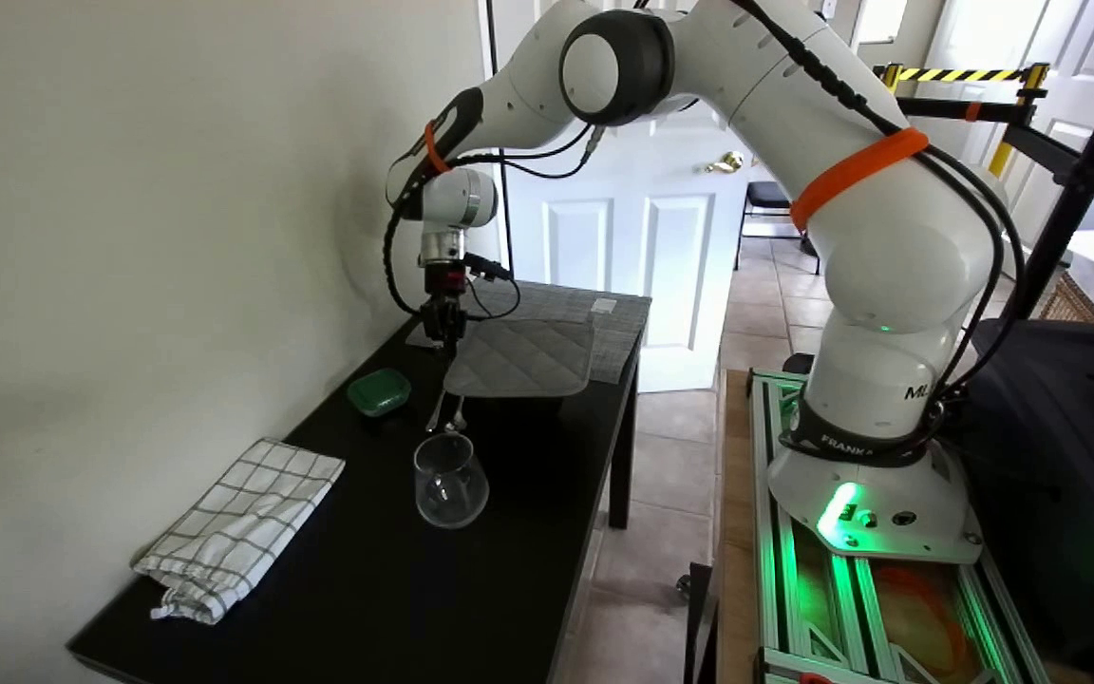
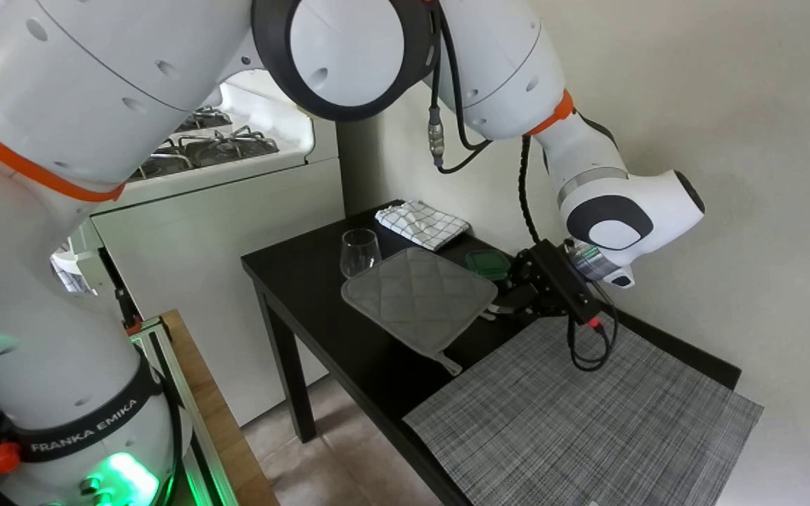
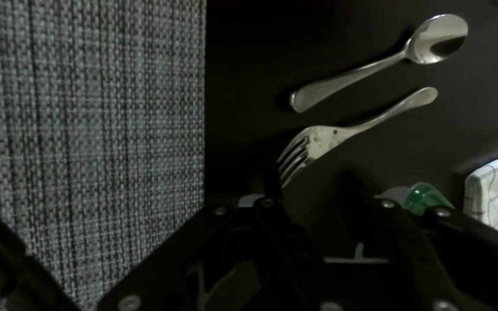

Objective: Put the grey potholder on the black mug and then put the silver fork on the grey potholder

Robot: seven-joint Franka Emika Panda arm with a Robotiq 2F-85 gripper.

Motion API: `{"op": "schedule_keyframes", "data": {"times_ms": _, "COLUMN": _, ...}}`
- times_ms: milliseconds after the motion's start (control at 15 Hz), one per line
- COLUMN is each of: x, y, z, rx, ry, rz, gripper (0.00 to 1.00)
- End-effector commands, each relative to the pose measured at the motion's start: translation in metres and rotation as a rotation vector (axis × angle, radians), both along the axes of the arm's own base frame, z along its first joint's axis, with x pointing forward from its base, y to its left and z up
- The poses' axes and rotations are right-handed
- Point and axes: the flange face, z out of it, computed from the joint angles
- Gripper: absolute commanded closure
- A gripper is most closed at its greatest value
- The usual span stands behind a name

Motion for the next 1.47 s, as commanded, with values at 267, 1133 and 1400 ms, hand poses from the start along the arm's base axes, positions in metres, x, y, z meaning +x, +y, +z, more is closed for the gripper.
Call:
{"op": "schedule_keyframes", "data": {"times_ms": 267, "x": -0.001, "y": -0.012, "z": -0.012, "rx": -0.046, "ry": 0.069, "rz": -0.058, "gripper": 1.0}}
{"op": "schedule_keyframes", "data": {"times_ms": 1133, "x": -0.019, "y": -0.059, "z": 0.037, "rx": -0.134, "ry": 0.066, "rz": -0.148, "gripper": 1.0}}
{"op": "schedule_keyframes", "data": {"times_ms": 1400, "x": -0.042, "y": -0.1, "z": 0.047, "rx": -0.189, "ry": 0.09, "rz": -0.204, "gripper": 1.0}}
